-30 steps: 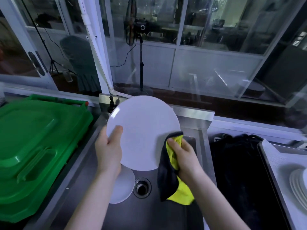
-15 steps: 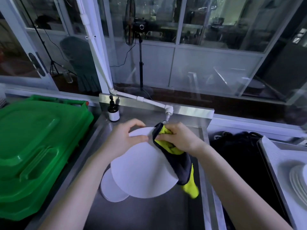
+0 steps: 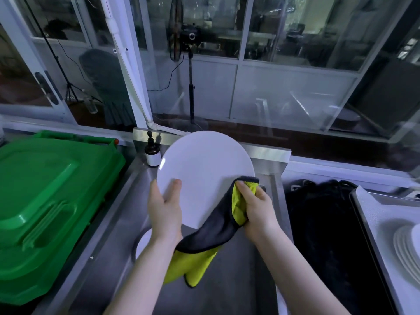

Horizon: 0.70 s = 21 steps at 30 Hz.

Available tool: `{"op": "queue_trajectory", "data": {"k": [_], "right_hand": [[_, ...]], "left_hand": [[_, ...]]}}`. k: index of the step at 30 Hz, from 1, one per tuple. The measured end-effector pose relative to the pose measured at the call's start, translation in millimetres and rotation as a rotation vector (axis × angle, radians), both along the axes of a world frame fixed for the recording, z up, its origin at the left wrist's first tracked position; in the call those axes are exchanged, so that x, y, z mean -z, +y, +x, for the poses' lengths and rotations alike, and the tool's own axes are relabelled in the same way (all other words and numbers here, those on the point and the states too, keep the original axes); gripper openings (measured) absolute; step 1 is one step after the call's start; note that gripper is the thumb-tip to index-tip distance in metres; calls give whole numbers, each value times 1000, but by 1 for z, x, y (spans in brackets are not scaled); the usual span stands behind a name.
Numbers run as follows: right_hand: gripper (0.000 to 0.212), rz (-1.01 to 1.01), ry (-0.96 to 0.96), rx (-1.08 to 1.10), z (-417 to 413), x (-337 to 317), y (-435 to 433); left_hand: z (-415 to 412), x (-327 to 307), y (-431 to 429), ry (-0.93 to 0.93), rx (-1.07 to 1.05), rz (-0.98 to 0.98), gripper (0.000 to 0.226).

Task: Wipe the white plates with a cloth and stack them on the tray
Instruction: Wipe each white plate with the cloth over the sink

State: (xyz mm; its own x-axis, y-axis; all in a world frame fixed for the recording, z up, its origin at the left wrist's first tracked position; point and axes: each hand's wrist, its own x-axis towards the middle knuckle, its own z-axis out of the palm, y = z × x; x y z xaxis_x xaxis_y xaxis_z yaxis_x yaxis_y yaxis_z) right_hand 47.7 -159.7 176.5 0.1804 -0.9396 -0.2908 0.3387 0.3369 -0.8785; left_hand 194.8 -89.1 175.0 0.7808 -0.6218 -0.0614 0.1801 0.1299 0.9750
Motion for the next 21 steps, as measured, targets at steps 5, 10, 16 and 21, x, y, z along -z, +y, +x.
{"op": "queue_trajectory", "data": {"k": [5, 10, 16, 21], "right_hand": [[17, -267, 304, -200, -12, -39, -38], [21, -621, 732, -650, -1, -59, -44], [29, -334, 348, -269, -8, -25, -32], [15, 22, -60, 28, -4, 0, -15]], "left_hand": [[39, -18, 8, -388, 249, 16, 24], [71, -38, -3, -880, 645, 225, 29], [68, -24, 7, -429, 329, 116, 37], [9, 6, 13, -50, 230, 39, 42]]}}
